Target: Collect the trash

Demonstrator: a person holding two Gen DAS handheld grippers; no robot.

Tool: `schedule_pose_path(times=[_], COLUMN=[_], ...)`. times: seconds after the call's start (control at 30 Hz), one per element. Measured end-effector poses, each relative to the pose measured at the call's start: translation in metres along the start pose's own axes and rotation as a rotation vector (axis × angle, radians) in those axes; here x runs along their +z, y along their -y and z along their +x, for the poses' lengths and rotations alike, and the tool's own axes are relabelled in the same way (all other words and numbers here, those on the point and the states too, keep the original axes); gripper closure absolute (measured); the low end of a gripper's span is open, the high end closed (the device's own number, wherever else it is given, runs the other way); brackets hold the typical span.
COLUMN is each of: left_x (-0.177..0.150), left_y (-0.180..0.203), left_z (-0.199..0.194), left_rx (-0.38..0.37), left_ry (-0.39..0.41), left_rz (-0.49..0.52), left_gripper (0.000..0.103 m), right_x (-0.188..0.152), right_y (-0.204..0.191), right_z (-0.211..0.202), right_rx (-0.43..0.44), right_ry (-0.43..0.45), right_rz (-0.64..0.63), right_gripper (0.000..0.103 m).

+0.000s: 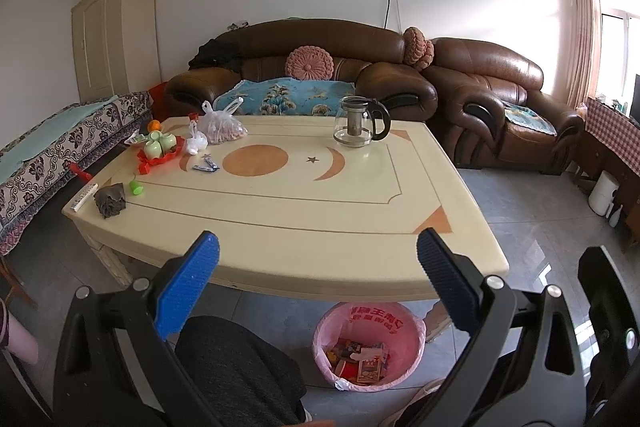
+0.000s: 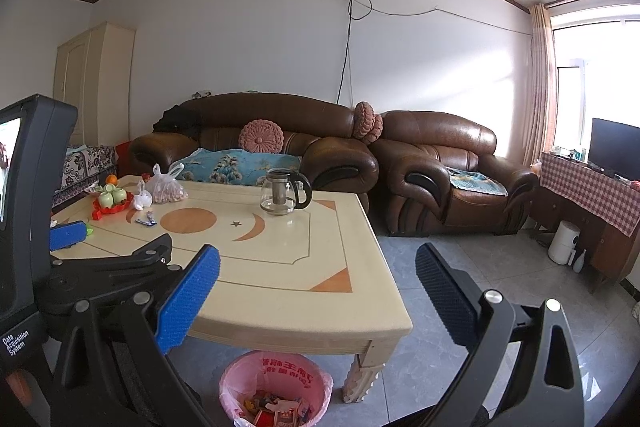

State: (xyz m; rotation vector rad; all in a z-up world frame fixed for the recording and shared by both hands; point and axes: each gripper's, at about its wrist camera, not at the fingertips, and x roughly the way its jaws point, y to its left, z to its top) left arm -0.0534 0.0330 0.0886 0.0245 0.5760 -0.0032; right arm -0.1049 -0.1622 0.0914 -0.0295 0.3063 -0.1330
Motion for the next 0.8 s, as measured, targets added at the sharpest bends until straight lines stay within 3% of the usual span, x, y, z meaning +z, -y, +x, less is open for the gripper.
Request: schedule_pose_path(times=[0.5, 0.8], left_x=[-0.0013, -0.0008], left_y=[0.0036, 0.004], left_z=[-0.0071, -0.006], left_rx=[0.018, 0.001], left_ry=[0.035, 0.017], left_rz=[0.002, -0.009], left_gripper=[0.006, 0.006], right_x=[0.0011, 0.0022], right_y=[0.0, -0.0027], right_z=[-0.0002, 0.0009], right_rx=[0.002, 0.002], right_ry=[0.004, 0.002], right_rz=[0.001, 0.003], right_gripper=[0.007, 0.007])
